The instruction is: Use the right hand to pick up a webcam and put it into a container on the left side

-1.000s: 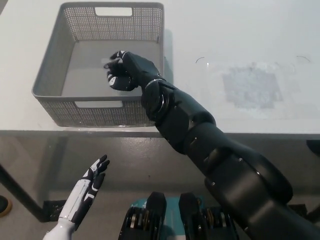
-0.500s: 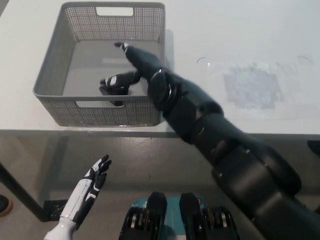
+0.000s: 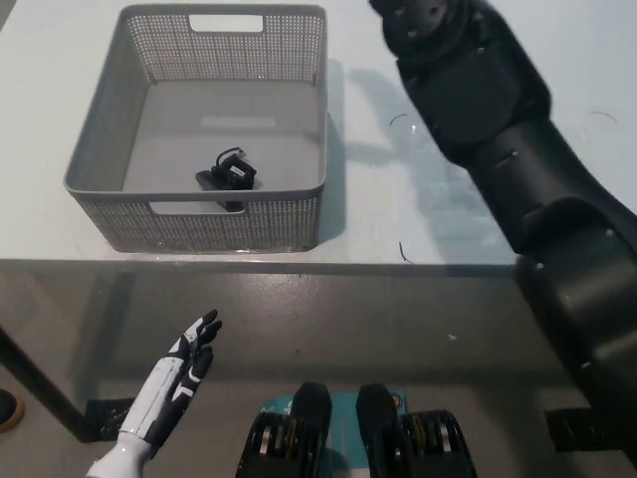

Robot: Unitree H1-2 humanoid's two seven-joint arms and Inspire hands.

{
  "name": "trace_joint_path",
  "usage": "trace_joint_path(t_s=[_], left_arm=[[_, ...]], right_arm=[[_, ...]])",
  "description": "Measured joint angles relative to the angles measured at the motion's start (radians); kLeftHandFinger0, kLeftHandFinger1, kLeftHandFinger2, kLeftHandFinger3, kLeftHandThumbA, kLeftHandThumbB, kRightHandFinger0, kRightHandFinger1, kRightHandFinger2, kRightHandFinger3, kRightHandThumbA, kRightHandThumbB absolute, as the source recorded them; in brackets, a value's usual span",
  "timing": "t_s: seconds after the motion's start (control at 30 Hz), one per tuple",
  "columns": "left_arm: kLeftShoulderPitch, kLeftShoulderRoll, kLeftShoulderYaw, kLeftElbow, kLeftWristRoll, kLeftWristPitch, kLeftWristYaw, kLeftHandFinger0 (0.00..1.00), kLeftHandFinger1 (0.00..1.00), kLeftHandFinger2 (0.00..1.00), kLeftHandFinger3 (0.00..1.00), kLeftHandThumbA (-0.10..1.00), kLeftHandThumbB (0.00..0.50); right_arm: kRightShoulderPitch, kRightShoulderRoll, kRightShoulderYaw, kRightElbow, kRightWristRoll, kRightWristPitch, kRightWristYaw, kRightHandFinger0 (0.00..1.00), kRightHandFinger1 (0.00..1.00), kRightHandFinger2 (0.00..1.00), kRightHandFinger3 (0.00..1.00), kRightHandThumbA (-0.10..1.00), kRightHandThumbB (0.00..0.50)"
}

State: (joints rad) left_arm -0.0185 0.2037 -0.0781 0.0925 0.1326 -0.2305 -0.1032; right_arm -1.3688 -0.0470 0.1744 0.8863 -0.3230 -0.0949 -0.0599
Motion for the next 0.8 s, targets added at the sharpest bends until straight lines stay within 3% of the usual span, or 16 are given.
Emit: trace_joint_path(t_s=[0.1, 0.23, 0.3, 0.8], left_arm=[[0.000, 0.000, 0.000, 0.009, 0.000, 0.001, 0.000, 1.00, 1.00, 1.00, 1.00, 0.99, 0.043], [0.000, 0.000, 0.000, 0.017, 0.000, 0.001, 0.000, 1.00, 1.00, 1.00, 1.00, 1.00, 0.067], [0.000, 0.000, 0.000, 0.018, 0.000, 0.002, 0.000, 1.00, 1.00, 1.00, 1.00, 1.00, 0.066], [0.000, 0.000, 0.001, 0.035, 0.000, 0.009, 0.000, 1.00, 1.00, 1.00, 1.00, 1.00, 0.118]], right_arm=[[0.057, -0.022, -0.007, -0.117, 0.003, 0.013, 0.015, 1.00, 1.00, 1.00, 1.00, 1.00, 0.383], [0.148, -0.049, -0.021, -0.262, 0.007, 0.034, 0.031, 1.00, 1.00, 1.00, 1.00, 1.00, 0.374], [0.205, -0.061, -0.030, -0.335, 0.010, 0.042, 0.036, 1.00, 1.00, 1.00, 1.00, 1.00, 0.343], [0.804, -0.137, -0.057, -0.863, 0.070, 0.092, 0.068, 1.00, 1.00, 1.00, 1.00, 1.00, 0.336]])
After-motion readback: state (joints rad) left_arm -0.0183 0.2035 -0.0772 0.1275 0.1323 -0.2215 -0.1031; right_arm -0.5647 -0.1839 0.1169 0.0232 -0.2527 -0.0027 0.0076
